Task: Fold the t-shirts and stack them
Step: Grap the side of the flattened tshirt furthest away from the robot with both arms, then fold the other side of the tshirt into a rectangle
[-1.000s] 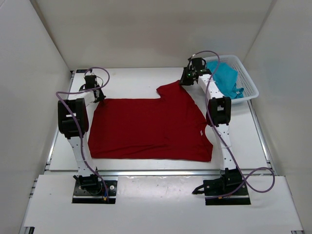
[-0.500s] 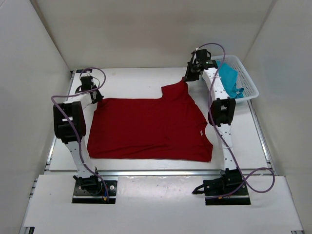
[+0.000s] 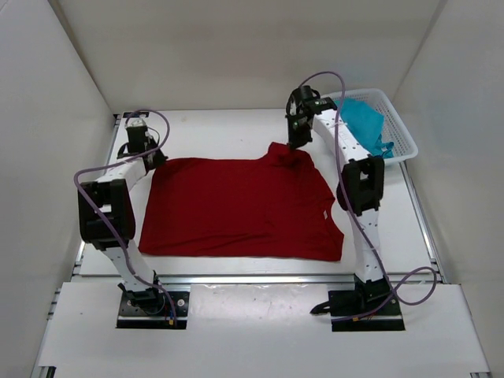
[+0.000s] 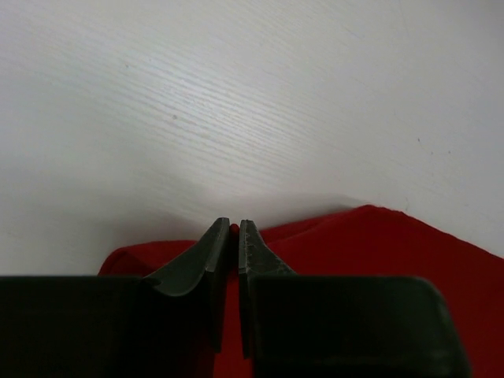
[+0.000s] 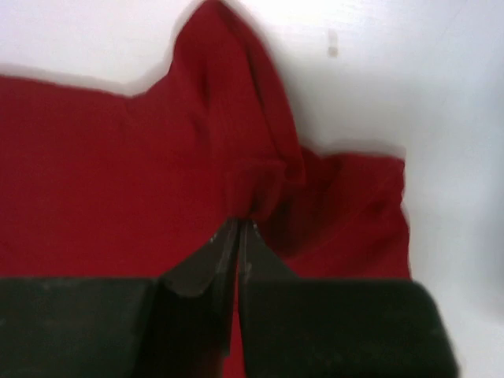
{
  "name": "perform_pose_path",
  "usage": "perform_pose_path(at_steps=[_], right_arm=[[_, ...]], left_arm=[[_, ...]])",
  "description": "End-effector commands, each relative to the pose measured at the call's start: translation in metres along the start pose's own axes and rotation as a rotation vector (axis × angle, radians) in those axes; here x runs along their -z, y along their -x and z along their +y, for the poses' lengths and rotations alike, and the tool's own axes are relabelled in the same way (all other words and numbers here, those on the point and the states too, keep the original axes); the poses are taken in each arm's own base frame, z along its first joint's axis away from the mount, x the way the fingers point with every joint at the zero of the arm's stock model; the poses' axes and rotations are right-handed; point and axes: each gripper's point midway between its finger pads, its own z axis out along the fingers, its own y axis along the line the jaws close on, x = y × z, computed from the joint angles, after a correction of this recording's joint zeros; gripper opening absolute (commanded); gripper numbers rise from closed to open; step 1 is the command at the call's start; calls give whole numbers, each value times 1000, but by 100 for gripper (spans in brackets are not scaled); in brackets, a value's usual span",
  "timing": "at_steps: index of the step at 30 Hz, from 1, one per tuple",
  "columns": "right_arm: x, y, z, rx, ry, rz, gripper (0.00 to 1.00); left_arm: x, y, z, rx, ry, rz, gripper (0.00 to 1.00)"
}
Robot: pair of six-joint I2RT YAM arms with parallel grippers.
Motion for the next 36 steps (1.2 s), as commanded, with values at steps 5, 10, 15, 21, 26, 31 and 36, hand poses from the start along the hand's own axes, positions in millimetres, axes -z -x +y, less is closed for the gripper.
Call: perform_pose_path(at_steps=[5, 10, 15, 21, 26, 31, 36], right_arm=[[79, -46, 13, 4, 84, -237, 0], [70, -80, -1, -19, 63, -202, 0], [84, -109, -4, -72, 98, -249, 0], [115, -130, -17, -140, 134, -358, 0], [132, -150, -27, -185, 166, -406, 0], [142, -175, -34, -197, 176, -416, 0], [141, -216, -43, -208, 165, -399, 0]], left_arm=[[33, 7, -19, 18, -89, -60, 0], [37, -8, -11, 14, -70, -37, 0], [48, -15, 12, 43, -36, -39, 0], [83, 0, 16, 18, -35, -112, 0], [109, 5, 22, 39, -41, -168, 2], [124, 4, 30, 31, -13, -197, 5], [126, -21, 44, -27, 56, -183, 7]])
